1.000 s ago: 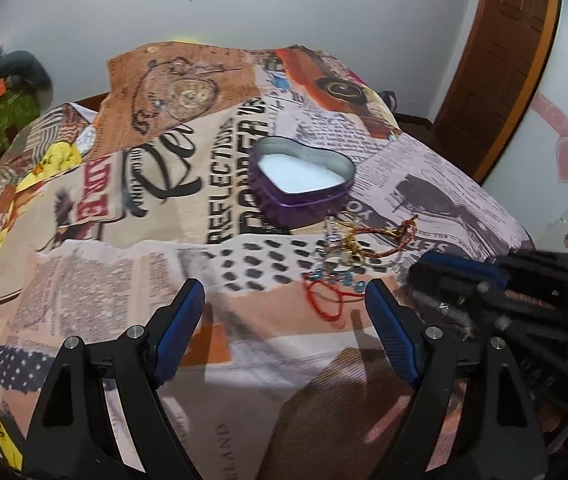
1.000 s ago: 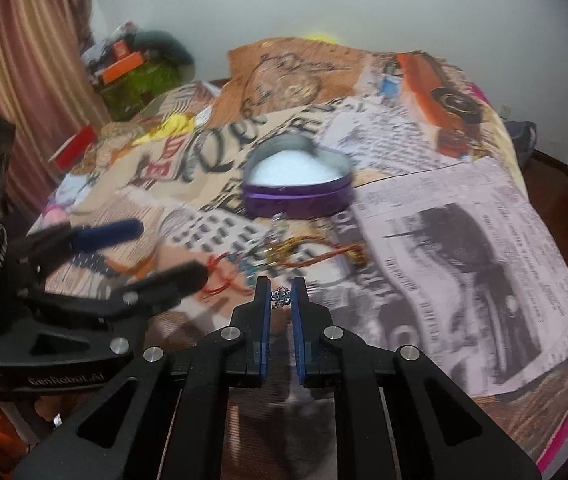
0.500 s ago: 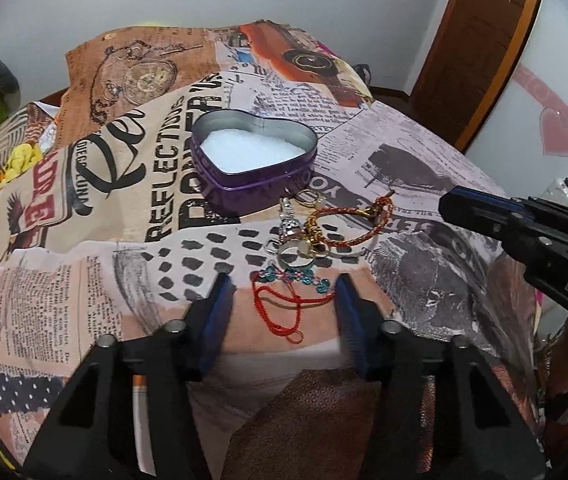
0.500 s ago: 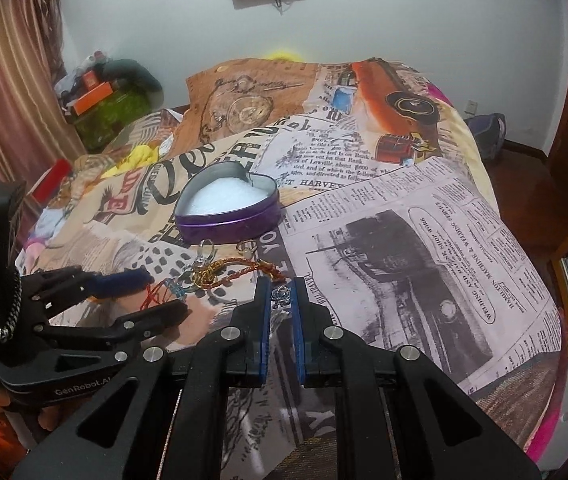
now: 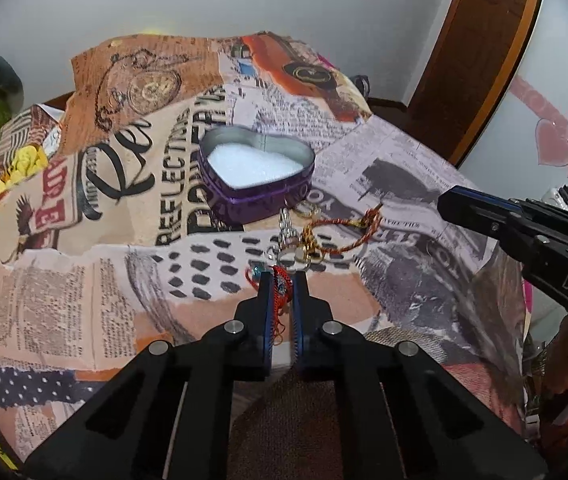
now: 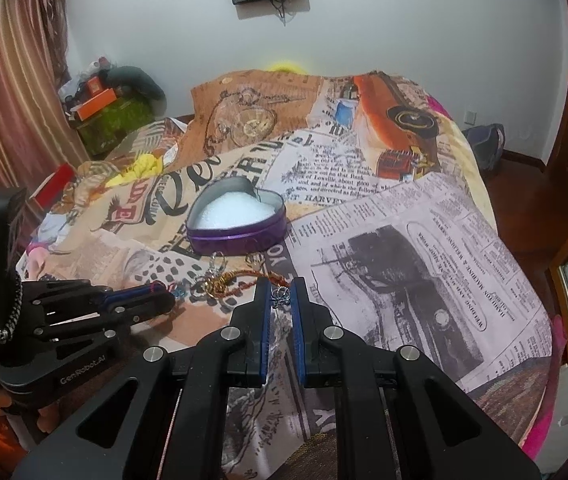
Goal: Organize jewelry
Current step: 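Lower the red bracelet into the heart tin with the left tool while the right tool drops the earring in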
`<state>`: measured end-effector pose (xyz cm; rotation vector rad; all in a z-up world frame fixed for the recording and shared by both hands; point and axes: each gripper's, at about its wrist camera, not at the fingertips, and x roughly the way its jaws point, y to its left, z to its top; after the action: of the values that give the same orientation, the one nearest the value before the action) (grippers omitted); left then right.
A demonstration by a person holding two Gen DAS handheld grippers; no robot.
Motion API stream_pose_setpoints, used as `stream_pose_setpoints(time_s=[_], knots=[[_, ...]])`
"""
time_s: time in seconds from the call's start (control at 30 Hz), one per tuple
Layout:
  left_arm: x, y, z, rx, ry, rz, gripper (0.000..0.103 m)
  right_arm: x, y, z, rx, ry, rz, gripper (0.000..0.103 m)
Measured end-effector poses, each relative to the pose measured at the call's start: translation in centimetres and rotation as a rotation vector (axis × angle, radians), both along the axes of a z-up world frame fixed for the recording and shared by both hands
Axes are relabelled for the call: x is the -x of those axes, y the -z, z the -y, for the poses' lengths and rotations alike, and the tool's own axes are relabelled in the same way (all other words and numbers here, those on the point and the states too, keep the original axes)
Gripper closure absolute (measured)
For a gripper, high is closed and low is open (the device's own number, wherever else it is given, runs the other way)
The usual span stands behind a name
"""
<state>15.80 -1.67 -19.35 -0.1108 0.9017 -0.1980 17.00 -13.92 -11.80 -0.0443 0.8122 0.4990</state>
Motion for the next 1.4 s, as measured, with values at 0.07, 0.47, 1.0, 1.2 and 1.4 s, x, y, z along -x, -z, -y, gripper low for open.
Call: stream_pose_setpoints(time_s=[0.07,0.47,1.0,1.2,1.4], knots=[[0.2,-0.9,-0.2,-0.006,-0.002,0.025,0.096,0.1,-0.6,-0.1,-0.003,0.0,0.016,0.094],[0.2,-6.7,-1.2,-0.016,-0.013,0.211,0.096,-0.2,-4.0,-1.2,-0.029,0.005,0.124,0.094],[-3.3,-8.8,-2.1,-0.032,-0.022,0.313,0.096,-3.5,-4.9,-3.5,-0.033,-0.018,0.206,0.094],[-5.3,-8.0,-2.0,-0.051,-0.022,0.314,0.096,-5.6,-3.5,-4.4,-0.026,-0.053,0.158,0.094],[-7.3,-6.6,-2.1,-0.042,-0.018,0.278,0.096,-6.9,-1.9,-5.6,0.009,-0.103,0.125,0.094]])
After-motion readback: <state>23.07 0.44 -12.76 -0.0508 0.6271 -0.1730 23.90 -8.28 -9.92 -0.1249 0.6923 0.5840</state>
